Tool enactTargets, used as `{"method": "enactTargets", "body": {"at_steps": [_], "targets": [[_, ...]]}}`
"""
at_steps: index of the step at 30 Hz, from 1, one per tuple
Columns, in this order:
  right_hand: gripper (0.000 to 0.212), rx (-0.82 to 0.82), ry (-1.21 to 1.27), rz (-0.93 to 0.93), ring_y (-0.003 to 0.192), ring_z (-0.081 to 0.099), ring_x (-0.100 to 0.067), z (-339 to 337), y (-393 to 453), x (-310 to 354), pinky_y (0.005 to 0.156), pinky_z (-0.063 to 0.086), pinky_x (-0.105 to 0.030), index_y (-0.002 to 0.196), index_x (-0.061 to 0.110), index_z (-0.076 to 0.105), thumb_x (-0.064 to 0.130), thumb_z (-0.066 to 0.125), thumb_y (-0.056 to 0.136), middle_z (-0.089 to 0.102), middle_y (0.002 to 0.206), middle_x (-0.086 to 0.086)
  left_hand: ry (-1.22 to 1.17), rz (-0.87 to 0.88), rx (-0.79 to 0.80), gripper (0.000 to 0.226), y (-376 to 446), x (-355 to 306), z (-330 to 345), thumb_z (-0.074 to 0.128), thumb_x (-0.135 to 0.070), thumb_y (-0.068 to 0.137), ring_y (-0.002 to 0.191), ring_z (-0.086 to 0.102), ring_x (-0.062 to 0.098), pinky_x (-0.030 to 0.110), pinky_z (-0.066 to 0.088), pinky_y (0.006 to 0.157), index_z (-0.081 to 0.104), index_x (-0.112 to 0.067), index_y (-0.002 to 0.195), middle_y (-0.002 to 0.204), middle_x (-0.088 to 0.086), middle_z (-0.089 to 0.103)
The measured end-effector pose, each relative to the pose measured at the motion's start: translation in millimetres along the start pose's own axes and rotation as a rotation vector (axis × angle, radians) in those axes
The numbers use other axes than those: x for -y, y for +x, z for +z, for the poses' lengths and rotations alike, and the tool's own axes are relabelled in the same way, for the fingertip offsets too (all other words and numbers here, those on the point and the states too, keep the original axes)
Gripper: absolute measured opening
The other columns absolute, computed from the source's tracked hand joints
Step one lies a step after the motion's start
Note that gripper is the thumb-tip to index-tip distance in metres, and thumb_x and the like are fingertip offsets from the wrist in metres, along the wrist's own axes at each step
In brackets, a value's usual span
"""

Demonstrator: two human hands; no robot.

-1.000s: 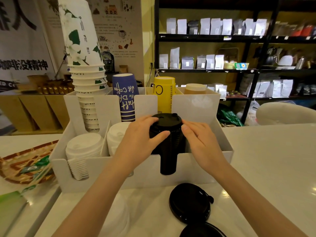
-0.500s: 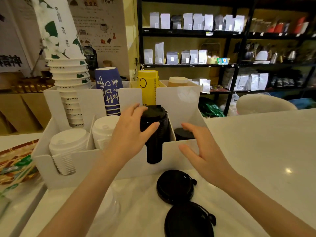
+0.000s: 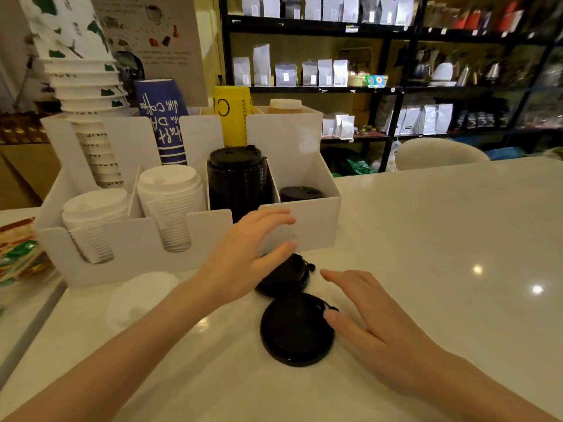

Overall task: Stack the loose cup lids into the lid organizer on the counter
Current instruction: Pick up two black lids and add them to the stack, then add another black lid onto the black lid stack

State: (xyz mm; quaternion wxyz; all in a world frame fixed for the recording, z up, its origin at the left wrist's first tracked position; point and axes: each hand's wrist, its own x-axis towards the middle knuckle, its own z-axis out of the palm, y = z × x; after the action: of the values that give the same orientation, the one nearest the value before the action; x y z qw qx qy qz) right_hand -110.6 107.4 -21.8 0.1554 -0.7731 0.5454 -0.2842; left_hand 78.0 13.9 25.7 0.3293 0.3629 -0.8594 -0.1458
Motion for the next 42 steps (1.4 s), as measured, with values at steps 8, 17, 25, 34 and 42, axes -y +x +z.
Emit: {"method": "enactTargets", "body": {"at_steps": [8, 17, 25, 34, 42], "targets": [[0.041, 0.096, -0.010, -0.027, 0.120, 0.029, 0.006, 6, -22, -5, 0.099, 0.030, -0.015, 0.125, 0.049, 0.027, 0.053, 0.036, 0.086, 0.042, 0.117, 0.031, -0.040, -0.127, 0.259, 0.064, -64, 2, 21, 0.038, -0.066, 0.068, 0.122, 0.032, -0.007, 0.013, 0.026, 0.100, 0.034, -0.042, 0.127, 0.133, -0.022, 0.039], [0.053, 0.091, -0.052, -0.021, 0.114, 0.030, 0.006, 12, -25, 0, 0.097, 0.028, -0.017, 0.132, 0.036, 0.028, 0.054, 0.035, 0.083, 0.042, 0.113, 0.027, -0.058, -0.161, 0.206, 0.076, -92, -5, 27, 0.059, -0.062, 0.056, 0.114, 0.040, -0.006, 0.004, 0.032, 0.094, 0.040, -0.034, 0.123, 0.122, -0.022, 0.042], [0.042, 0.038, 0.134, 0.035, 0.113, 0.040, 0.004, 9, -18, 13, 0.094, 0.033, -0.015, 0.122, 0.040, 0.042, 0.046, 0.040, 0.080, 0.051, 0.117, 0.020, -0.153, -0.217, 0.047, 0.058, -91, -11, 16, 0.078, -0.046, 0.054, 0.102, 0.048, -0.013, 0.001, 0.039, 0.081, 0.054, -0.039, 0.106, 0.102, -0.032, 0.054], [0.031, -0.101, 0.174, -0.074, 0.107, 0.041, 0.012, -21, 21, 37, 0.080, 0.029, 0.003, 0.116, 0.040, 0.044, 0.031, 0.050, 0.087, 0.051, 0.109, 0.025, -0.210, -0.092, -0.190, 0.060, -68, -15, -21, 0.071, -0.052, 0.053, 0.107, 0.054, 0.000, 0.016, 0.046, 0.088, 0.055, -0.033, 0.108, 0.116, -0.019, 0.058], [0.040, -0.245, 0.222, -0.185, 0.106, 0.043, 0.007, -50, 76, 61, 0.084, 0.031, -0.004, 0.126, 0.033, 0.044, 0.030, 0.052, 0.086, 0.051, 0.116, 0.017, -0.172, 0.024, -0.338, 0.065, -20, -15, -63, 0.072, -0.045, 0.056, 0.110, 0.054, 0.004, 0.018, 0.045, 0.094, 0.052, -0.028, 0.115, 0.114, -0.018, 0.056]]}}
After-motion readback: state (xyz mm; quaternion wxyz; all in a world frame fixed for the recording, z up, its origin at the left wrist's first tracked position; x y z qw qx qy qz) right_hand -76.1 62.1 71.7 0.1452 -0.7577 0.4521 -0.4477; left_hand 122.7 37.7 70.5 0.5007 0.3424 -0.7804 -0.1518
